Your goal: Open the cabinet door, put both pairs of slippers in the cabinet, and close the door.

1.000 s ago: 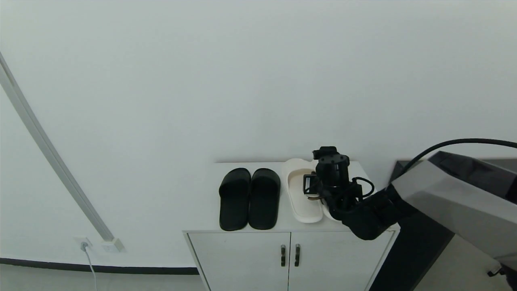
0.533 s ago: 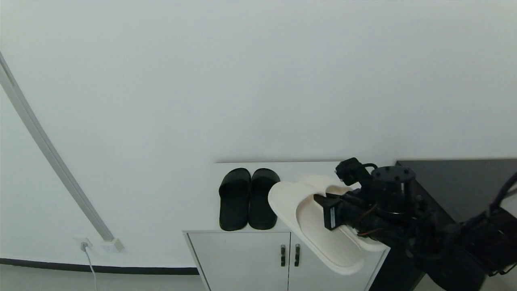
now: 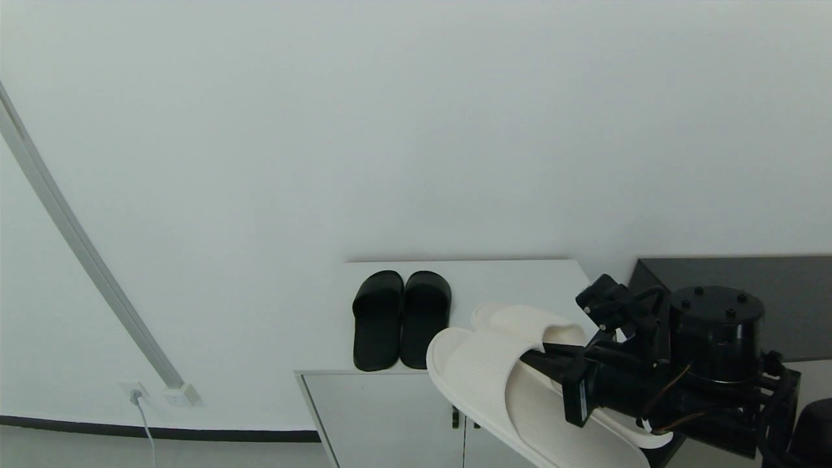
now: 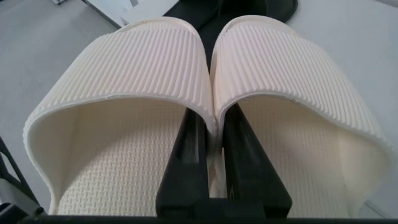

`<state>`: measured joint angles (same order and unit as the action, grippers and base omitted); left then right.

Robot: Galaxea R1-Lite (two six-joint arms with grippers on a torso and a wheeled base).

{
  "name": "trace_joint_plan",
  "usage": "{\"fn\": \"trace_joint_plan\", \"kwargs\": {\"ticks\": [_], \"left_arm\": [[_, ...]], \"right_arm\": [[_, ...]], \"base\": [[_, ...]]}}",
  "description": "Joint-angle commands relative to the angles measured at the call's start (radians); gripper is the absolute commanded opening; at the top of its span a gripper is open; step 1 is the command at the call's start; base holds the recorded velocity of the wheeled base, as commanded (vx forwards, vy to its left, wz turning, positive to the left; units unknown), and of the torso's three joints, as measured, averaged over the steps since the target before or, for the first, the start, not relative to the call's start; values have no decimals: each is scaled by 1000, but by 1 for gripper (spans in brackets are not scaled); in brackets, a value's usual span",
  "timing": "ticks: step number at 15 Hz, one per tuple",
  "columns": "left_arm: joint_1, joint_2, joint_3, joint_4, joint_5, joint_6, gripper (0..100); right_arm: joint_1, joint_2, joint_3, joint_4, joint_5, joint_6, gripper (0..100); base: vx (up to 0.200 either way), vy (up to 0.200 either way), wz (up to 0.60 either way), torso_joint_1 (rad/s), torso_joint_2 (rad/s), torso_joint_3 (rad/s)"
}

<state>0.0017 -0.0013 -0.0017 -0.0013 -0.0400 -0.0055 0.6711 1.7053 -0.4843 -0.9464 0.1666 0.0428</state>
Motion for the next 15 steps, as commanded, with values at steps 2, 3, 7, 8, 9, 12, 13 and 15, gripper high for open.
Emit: {"fn": "trace_joint_plan", "kwargs": {"ticks": [2, 3, 7, 8, 9, 12, 13, 15], "left_arm": [[0, 1, 0, 0, 0, -1, 0], [0, 1, 0, 0, 0, -1, 0], [0, 1, 0, 0, 0, -1, 0], [0, 1, 0, 0, 0, -1, 0], [0, 1, 0, 0, 0, -1, 0], [0, 1, 0, 0, 0, -1, 0], [0, 1, 0, 0, 0, -1, 0], [0, 1, 0, 0, 0, -1, 0]], "right_arm": [[4, -1, 9, -2, 1, 0, 0], [4, -1, 10, 0, 1, -1, 0], [4, 0, 19, -5, 1, -26, 0], [2, 0, 19, -6, 1, -26, 0], [1, -4, 21, -6, 4, -26, 0], [1, -6, 27, -8, 1, -26, 0], [1, -6, 33, -8, 1, -27, 0], [4, -6, 32, -8, 1, -27, 0]], "base": [[-200, 0, 0, 2, 2, 5], [-200, 0, 0, 12, 2, -2], [-200, 0, 0, -2, -1, 2], [-200, 0, 0, -2, 2, 2], [0, 0, 0, 0, 0, 0], [0, 0, 0, 0, 0, 0], [0, 0, 0, 0, 0, 0], [0, 0, 0, 0, 0, 0]]}}
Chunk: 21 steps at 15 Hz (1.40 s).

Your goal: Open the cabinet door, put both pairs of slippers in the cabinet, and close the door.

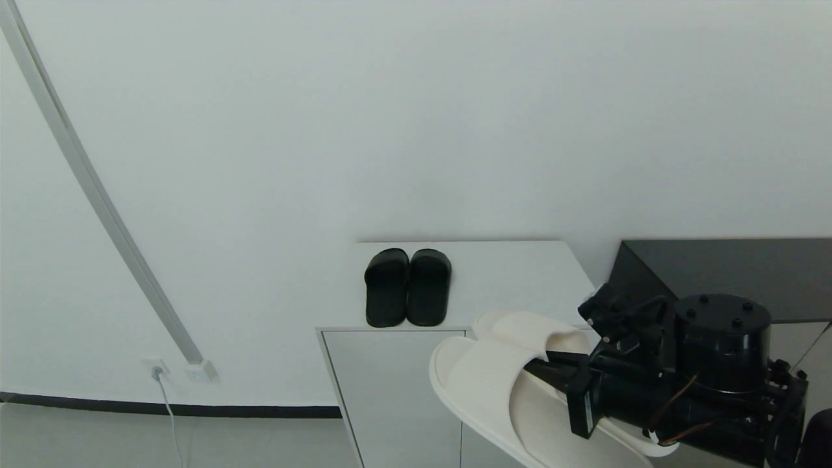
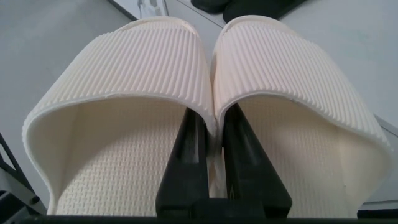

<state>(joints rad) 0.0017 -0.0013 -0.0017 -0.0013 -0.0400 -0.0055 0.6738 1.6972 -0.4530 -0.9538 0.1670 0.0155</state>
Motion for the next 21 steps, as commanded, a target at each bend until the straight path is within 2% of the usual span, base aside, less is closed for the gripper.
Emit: {"fn": "trace_joint_plan", "kwargs": {"ticks": [1, 8, 13, 14, 21], "left_arm": [[0, 1, 0, 0, 0, 1, 0], [0, 1, 0, 0, 0, 1, 0], [0, 1, 0, 0, -1, -1, 0], [0, 1, 0, 0, -1, -1, 100], [0, 1, 0, 0, -1, 1, 100]], "right_arm": [[1, 2, 0, 0, 0, 0, 0], [3, 9, 8, 0, -4, -25, 0], [0, 4, 23, -5, -6, -25, 0], [0, 4, 27, -5, -6, -23, 0], [1, 9, 31, -5, -4, -29, 0]], "base": [[0, 0, 0, 0, 0, 0], [0, 0, 0, 0, 0, 0], [0, 0, 0, -135, 311, 163], [0, 0, 0, -144, 330, 178], [0, 0, 0, -154, 341, 188]]}}
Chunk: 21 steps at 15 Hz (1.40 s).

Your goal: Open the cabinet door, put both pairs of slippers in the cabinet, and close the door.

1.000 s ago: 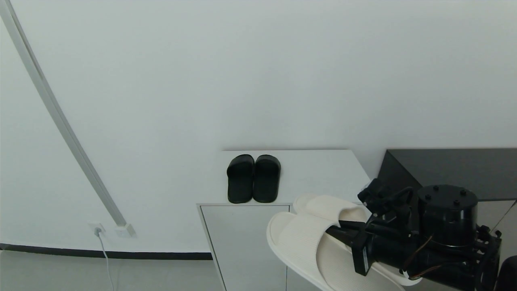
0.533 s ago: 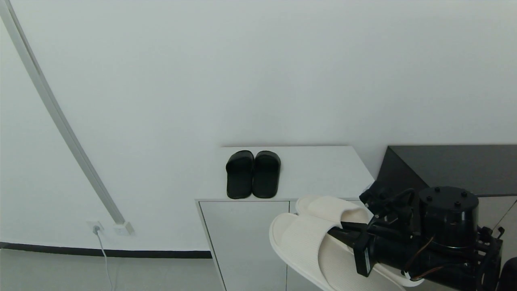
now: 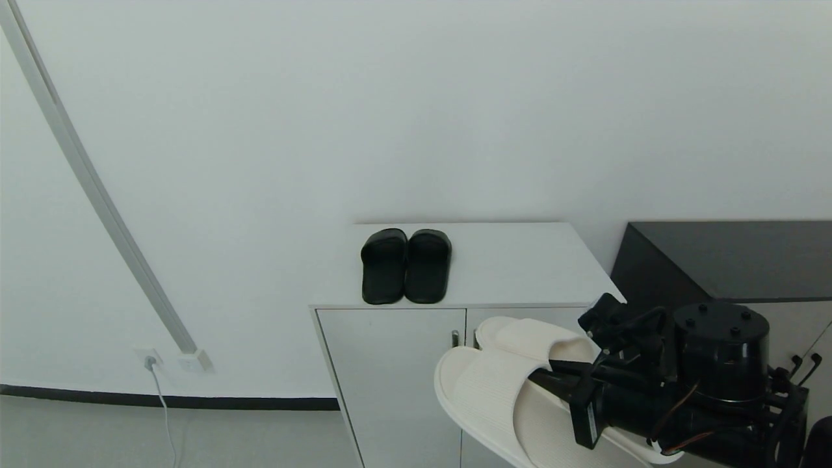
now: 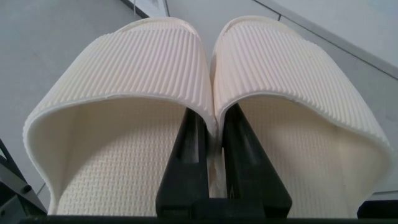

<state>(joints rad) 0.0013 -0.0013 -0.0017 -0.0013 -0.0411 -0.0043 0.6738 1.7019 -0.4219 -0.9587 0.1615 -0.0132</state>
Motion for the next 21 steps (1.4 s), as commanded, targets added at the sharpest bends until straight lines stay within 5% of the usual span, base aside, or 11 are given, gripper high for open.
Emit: {"fn": "trace_joint_plan", "kwargs": {"ticks": [1, 21], "left_arm": [[0, 1, 0, 0, 0, 0, 100], [0, 1, 0, 0, -2, 3, 100]], "right_arm": [[0, 4, 0, 0, 1, -1, 0], [4, 4, 12, 0, 1, -10, 0]], "base": [[0, 0, 0, -173, 364, 193], [0, 0, 0, -198, 489, 288]]}}
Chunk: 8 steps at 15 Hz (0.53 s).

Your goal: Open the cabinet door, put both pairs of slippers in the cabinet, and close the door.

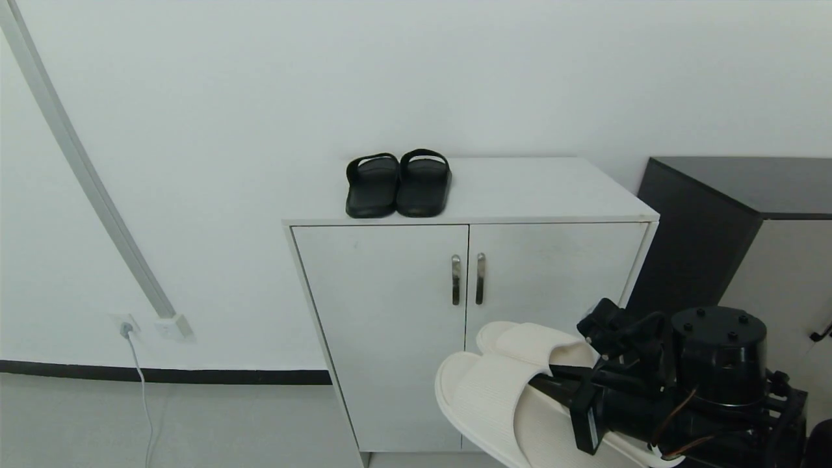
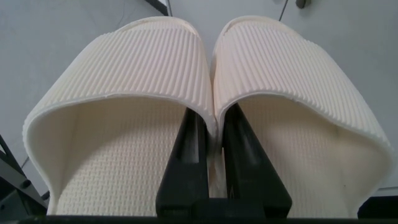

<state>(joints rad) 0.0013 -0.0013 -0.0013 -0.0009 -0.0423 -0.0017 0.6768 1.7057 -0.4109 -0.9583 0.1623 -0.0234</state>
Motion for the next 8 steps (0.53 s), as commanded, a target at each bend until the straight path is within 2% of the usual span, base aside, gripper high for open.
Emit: {"fn": "trace_joint_plan", "kwargs": {"ticks": [1, 4, 8], "left_arm": [[0, 1, 0, -1, -1, 2, 100], [0, 1, 0, -1, -2, 2, 100], [0, 1, 0, -1, -11, 19, 100]], "right_arm": [[1, 0, 3, 0, 0, -6, 0], [3, 0, 6, 0, 0, -10, 0], [3, 0, 17, -8, -1, -10, 0]], "base": [[0, 0, 0, -159, 486, 315], [0, 0, 0, -152, 491, 326], [0, 0, 0, -128, 464, 339]]}}
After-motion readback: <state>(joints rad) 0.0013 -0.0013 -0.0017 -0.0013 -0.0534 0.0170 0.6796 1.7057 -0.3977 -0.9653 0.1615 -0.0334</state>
